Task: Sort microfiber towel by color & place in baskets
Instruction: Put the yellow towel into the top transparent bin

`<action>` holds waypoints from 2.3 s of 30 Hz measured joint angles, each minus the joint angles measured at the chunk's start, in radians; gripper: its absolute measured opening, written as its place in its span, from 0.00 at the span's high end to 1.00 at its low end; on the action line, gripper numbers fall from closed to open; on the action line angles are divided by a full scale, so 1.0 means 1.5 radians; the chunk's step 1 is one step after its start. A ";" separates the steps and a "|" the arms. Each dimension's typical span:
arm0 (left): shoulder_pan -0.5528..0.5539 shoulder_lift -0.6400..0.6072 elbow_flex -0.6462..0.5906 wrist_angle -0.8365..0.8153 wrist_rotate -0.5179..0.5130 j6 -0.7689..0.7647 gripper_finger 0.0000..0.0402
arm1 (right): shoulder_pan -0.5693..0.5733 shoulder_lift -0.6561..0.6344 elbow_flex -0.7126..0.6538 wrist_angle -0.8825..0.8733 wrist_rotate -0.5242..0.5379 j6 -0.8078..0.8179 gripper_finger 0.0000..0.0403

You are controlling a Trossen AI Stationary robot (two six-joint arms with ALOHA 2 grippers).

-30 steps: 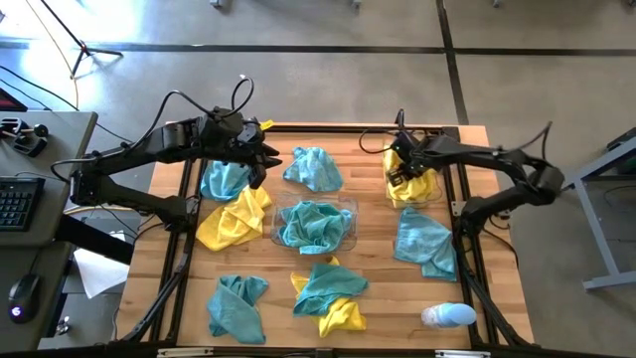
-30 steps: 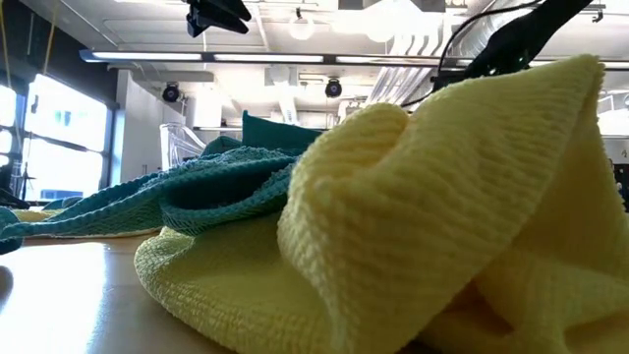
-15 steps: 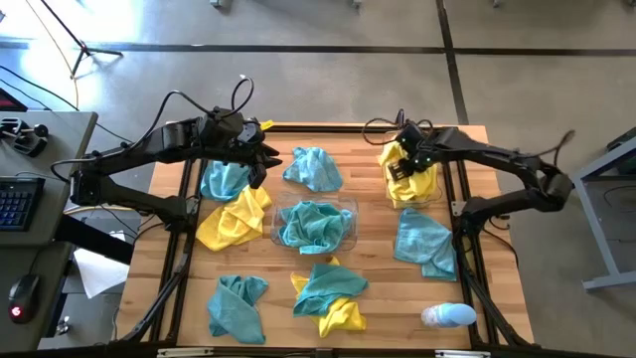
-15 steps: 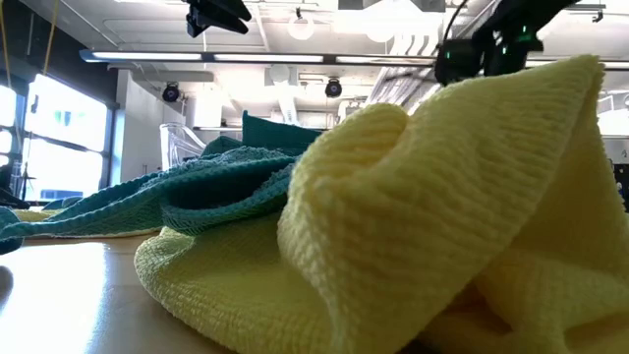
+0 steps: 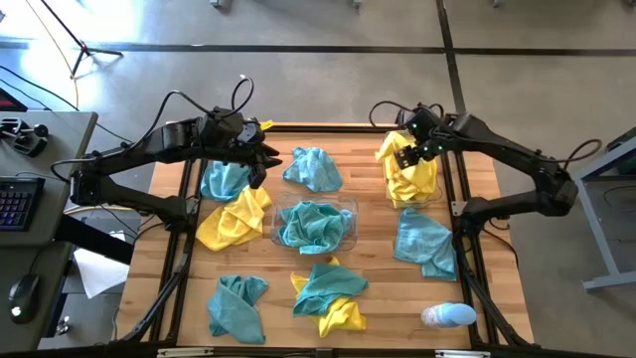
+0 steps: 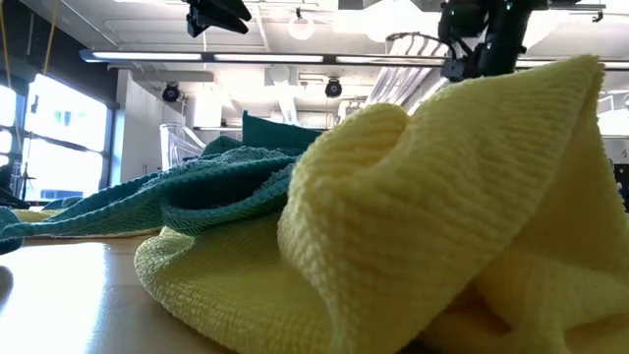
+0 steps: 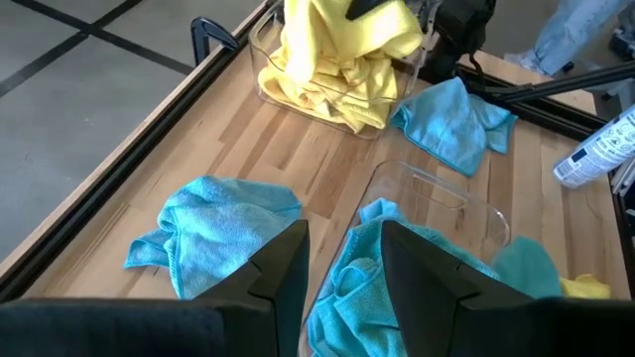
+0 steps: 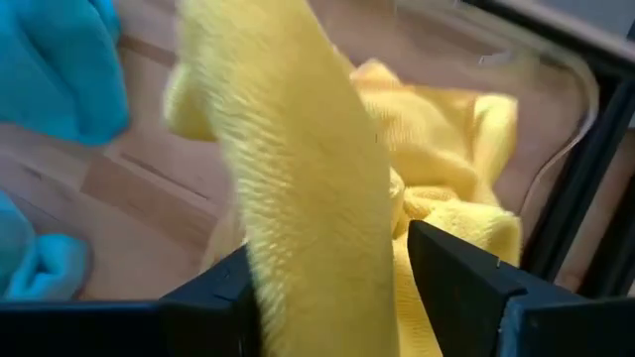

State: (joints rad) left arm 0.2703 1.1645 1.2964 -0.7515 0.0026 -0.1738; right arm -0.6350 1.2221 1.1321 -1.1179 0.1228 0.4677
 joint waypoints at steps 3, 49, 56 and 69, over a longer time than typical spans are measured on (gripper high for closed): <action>0.000 0.000 0.000 0.000 0.000 0.000 0.71 | 0.000 0.000 0.034 -0.005 0.015 -0.001 0.50; 0.000 0.000 0.000 0.000 0.000 -0.040 0.71 | -0.065 0.019 -0.053 0.049 -0.010 -0.029 0.90; 0.000 0.000 0.000 0.000 0.000 -0.040 0.71 | -0.060 0.018 0.041 0.016 -0.031 -0.150 0.77; 0.000 0.000 0.000 0.000 -0.006 -0.040 0.71 | -0.061 0.107 -0.013 0.035 -0.045 -0.547 0.98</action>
State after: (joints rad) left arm 0.2707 1.1648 1.2964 -0.7513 -0.0070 -0.2337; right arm -0.7262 1.3829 1.1130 -1.0657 0.0552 -0.3533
